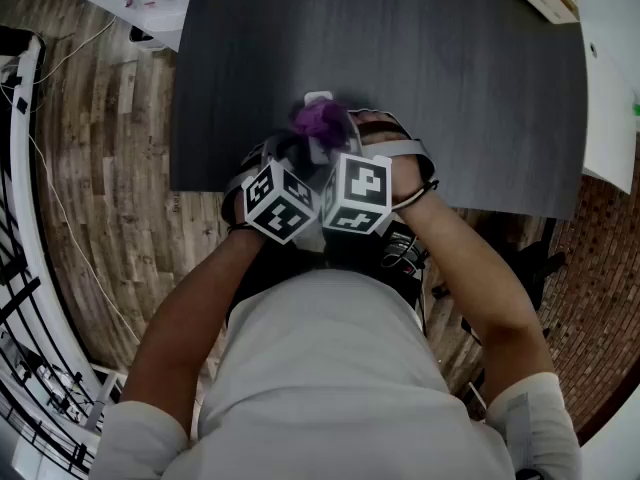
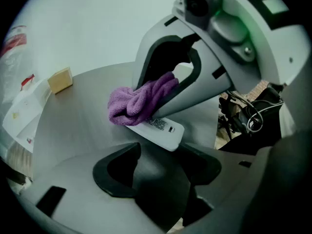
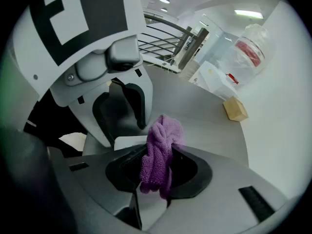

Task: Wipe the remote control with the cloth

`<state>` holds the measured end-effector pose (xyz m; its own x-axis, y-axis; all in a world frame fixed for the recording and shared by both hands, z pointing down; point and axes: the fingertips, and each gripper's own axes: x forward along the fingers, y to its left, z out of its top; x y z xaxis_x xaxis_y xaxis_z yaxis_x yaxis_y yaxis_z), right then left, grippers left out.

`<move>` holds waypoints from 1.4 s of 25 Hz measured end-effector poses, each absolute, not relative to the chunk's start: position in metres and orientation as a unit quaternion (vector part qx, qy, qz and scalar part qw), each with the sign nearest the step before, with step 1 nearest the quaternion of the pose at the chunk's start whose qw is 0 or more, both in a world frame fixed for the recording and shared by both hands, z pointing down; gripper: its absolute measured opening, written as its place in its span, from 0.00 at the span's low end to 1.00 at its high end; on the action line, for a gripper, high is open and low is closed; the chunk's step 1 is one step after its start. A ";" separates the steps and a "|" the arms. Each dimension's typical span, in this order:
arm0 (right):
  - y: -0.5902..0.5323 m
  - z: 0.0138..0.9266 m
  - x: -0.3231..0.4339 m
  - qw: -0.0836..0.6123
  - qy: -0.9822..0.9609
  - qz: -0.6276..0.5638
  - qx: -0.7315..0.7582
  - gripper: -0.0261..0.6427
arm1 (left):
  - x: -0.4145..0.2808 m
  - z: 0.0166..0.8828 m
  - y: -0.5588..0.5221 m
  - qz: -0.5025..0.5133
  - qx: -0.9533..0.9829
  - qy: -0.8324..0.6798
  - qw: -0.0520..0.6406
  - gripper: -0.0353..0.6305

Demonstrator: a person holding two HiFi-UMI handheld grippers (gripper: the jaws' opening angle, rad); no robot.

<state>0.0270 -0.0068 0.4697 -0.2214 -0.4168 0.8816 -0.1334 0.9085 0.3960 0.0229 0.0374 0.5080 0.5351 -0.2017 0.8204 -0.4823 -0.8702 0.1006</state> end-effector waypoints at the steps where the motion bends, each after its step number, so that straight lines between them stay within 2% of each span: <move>1: -0.004 0.470 0.028 0.594 -0.776 -0.111 0.180 0.22 | 0.023 0.508 0.037 0.439 0.861 -0.199 0.160 0.44; 26: 0.069 0.469 0.032 0.555 -0.812 0.031 0.177 0.22 | 0.021 0.508 0.040 0.439 0.864 -0.188 0.161 0.44; 28: 0.068 0.470 0.031 0.553 -0.814 0.038 0.175 0.22 | 0.011 0.506 0.042 0.435 0.869 -0.172 0.165 0.40; 32: 0.068 0.471 0.032 0.544 -0.818 0.047 0.181 0.22 | -0.037 0.488 0.015 0.393 0.870 -0.214 0.209 0.38; 35: 0.069 0.471 0.035 0.544 -0.816 0.039 0.189 0.22 | -0.032 0.456 -0.034 0.352 0.880 -0.247 0.204 0.26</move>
